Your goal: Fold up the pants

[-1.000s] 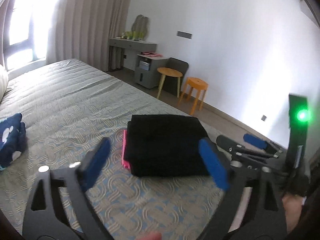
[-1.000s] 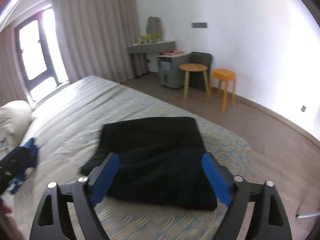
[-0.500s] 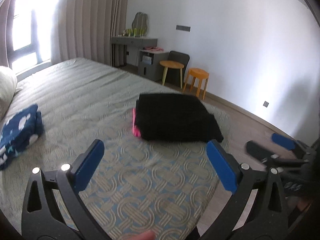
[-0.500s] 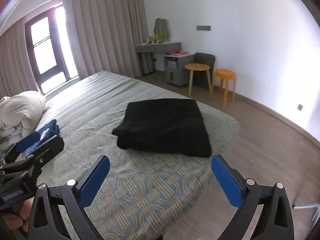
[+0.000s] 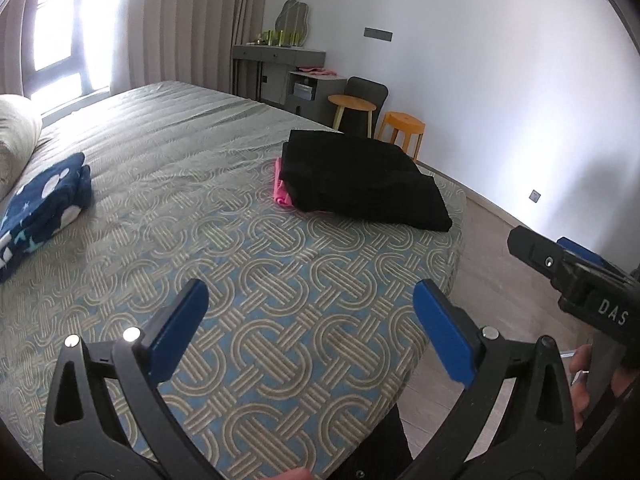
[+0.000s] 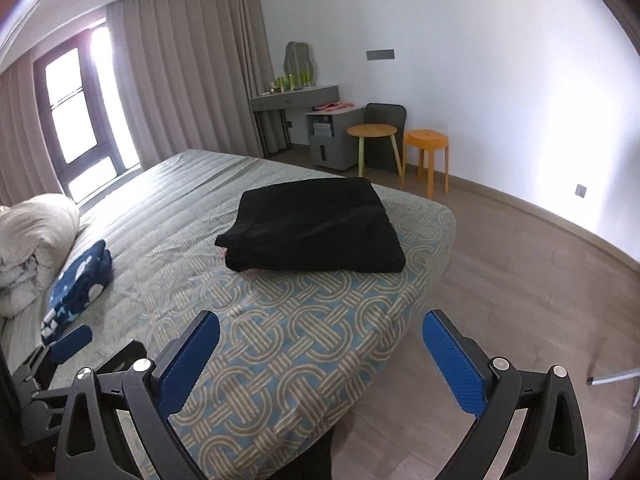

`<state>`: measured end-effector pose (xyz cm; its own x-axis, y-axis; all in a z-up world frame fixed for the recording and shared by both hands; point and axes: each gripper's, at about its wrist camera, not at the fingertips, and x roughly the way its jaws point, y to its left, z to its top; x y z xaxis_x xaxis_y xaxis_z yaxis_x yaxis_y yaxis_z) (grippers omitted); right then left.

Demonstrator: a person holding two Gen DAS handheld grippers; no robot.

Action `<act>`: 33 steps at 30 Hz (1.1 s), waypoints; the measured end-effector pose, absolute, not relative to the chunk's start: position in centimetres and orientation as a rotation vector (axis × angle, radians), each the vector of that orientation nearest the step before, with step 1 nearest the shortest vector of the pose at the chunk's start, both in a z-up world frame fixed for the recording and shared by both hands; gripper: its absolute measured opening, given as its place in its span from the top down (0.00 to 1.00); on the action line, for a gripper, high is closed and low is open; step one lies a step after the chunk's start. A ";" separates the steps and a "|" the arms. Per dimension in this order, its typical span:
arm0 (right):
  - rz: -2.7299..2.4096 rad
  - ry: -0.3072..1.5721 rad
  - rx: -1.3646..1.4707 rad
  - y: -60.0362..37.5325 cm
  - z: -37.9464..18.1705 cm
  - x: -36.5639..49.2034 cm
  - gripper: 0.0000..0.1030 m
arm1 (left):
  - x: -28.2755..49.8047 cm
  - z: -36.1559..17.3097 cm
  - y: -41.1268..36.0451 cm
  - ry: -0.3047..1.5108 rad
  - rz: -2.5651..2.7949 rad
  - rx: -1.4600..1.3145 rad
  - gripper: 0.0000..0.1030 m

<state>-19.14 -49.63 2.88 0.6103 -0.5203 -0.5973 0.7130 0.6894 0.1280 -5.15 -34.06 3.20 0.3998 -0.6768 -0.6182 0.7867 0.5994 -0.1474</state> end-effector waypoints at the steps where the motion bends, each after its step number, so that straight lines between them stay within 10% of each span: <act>1: -0.734 0.563 0.373 -49.7 2.8 -18.9 0.00 | -5.1 3.1 -34.0 0.696 -0.929 0.181 0.01; 33: -0.690 0.583 0.382 -48.1 1.1 -16.6 0.00 | -5.8 3.2 -34.0 0.676 -0.937 0.217 0.01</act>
<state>-16.55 -48.15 1.07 0.6240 -0.4815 -0.6154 0.6870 0.7134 0.1384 -5.76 -34.00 3.23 0.4060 -0.6704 -0.6210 0.8011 0.5881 -0.1112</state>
